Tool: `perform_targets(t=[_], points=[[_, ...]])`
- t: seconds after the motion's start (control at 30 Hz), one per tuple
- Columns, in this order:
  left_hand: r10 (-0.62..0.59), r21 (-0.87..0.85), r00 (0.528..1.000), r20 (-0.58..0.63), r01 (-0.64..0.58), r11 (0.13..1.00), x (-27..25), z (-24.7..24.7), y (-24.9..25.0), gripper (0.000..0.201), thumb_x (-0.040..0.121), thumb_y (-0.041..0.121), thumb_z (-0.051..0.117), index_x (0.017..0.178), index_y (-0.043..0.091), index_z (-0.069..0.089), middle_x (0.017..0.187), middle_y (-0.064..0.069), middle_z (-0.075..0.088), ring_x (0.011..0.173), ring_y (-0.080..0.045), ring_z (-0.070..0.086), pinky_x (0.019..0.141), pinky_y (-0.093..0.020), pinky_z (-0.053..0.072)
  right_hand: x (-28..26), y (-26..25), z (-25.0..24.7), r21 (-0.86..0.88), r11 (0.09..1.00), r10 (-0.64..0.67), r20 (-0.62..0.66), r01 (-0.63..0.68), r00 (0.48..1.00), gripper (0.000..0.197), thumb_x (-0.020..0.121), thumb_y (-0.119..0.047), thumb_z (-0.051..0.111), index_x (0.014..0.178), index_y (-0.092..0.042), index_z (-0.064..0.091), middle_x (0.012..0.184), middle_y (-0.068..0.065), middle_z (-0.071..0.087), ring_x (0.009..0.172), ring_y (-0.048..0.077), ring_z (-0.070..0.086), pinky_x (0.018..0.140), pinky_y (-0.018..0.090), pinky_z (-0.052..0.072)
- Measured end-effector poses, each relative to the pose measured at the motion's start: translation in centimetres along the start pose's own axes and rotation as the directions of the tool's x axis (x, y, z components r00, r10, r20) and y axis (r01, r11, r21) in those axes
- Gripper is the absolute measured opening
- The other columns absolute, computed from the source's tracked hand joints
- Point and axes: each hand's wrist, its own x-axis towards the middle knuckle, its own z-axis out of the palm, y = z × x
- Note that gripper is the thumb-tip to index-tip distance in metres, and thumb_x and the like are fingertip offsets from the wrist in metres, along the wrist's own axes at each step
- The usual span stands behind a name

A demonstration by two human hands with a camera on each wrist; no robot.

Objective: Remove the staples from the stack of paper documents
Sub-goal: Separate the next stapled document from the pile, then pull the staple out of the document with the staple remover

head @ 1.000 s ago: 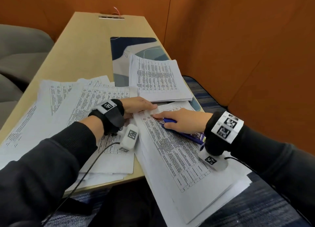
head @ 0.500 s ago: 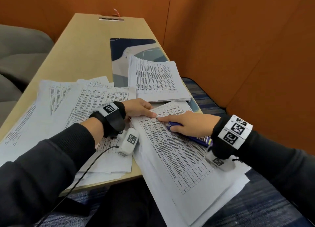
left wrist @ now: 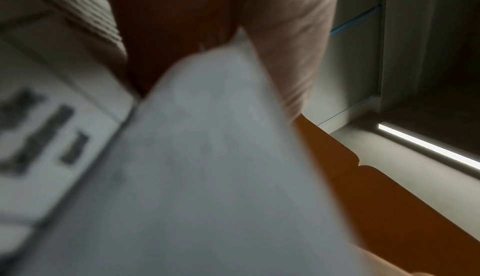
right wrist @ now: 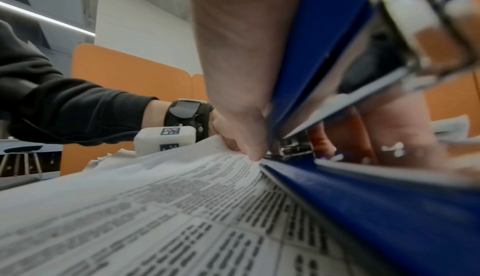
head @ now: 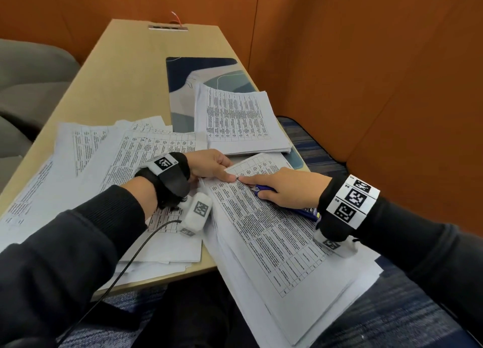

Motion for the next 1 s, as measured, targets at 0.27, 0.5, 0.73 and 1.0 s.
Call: perform_targets(t=[0.27,0.5,0.73,1.0], points=[[0.046,-0.075,0.996,0.07,-0.04,0.996,-0.4,0.1,-0.2,0.032,0.085,-0.002,0.063,0.117,-0.001,0.062,0.095,-0.011,0.074,0.078,-0.018,0.072,0.068,-0.026,0.059,1.4,1.3,-0.5,0.392,0.917,-0.122,0.083,0.081,0.989,0.046,0.104,-0.036,0.043,0.149,-0.041,0.034,0.146,-0.013,0.046,0.128,0.001,0.042,0.112,0.024,0.028],[0.029,-0.054,1.0,0.009,-0.028,0.998,-0.8,0.7,0.8,0.04,0.089,0.026,0.062,0.108,-0.009,0.062,0.105,-0.024,0.068,0.084,-0.029,0.066,0.082,-0.036,0.055,0.3,0.2,-0.1,0.124,0.99,-0.073,-0.012,0.074,0.997,0.046,0.104,-0.04,0.039,0.148,-0.047,0.03,0.152,-0.005,0.042,0.133,0.018,0.043,0.107,0.028,0.029],[0.084,0.351,0.993,-0.078,-0.052,0.935,-1.2,1.8,3.5,0.032,0.089,0.035,0.065,0.069,0.009,0.063,0.067,-0.01,0.064,0.056,-0.014,0.052,0.06,-0.026,0.045,-2.2,-1.4,-0.1,-0.451,0.892,-0.143,-0.188,0.044,0.972,0.05,0.105,-0.041,0.027,0.15,-0.051,0.008,0.09,0.001,0.048,0.064,0.017,0.042,0.049,0.029,0.027],[0.24,0.75,0.967,-0.082,-0.098,0.654,-0.4,0.9,11.1,0.017,0.094,0.017,0.054,0.078,0.017,0.06,0.081,0.0,0.06,0.074,-0.016,0.053,0.071,-0.028,0.042,-2.3,2.0,-2.6,0.014,0.999,-0.035,-0.33,0.042,0.943,0.047,0.104,-0.035,0.038,0.15,-0.042,0.029,0.123,0.0,0.064,0.103,0.02,0.061,0.089,0.028,0.047]])
